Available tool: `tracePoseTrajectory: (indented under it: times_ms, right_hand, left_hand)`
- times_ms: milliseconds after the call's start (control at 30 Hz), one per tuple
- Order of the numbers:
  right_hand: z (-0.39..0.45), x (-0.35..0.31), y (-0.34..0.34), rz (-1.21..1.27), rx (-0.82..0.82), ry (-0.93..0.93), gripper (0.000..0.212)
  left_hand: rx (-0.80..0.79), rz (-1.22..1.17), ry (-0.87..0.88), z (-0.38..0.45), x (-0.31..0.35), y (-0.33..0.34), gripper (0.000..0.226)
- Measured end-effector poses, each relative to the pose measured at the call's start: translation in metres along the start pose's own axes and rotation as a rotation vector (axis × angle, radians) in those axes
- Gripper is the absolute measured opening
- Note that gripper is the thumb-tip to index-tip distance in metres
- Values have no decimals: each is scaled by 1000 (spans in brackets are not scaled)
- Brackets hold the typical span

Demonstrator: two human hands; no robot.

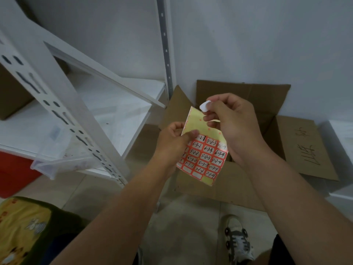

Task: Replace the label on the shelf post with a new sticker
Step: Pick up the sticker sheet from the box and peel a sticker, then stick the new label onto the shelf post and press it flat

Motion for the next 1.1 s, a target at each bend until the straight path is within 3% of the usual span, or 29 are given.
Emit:
tracePoseTrajectory:
  times_ms: [167,400,500,667,767,933,1100]
  right_hand:
    - [5,3,-5,-123,41,-86,8]
    - [15,13,-9,-184,33,-85,4]
    - [17,16,-8,-206,8,-75,4]
    - [18,18,-8,-241,-30,-91,6]
    - [17,18,-7,-253,-36,-112,6]
    - [16,19,-5,-261,-37,-122,6]
    - [18,20,-9,-269,-14,-118,5]
  left_hand:
    - [25,43,-174,33,-62,32,29]
    - [64,20,-133,58,-135,54,30]
    - [81,304,-29,67,-149,58,34]
    - [36,687,72,74,-173,61,8]
    - [18,826,111,72,-180,64,23]
    - [1,975,108,66,-177,62,41]
    - [91,926,141,67,-155,57,39]
Point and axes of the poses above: each hand's wrist, its own z-axis towards the middle knuckle, its own y-axis out of the palm, x = y × z, the point moved 2 cm from there along z, towards the middle knuckle, and after that the axes turned 1 degree about -z, right-handed, at the moved point
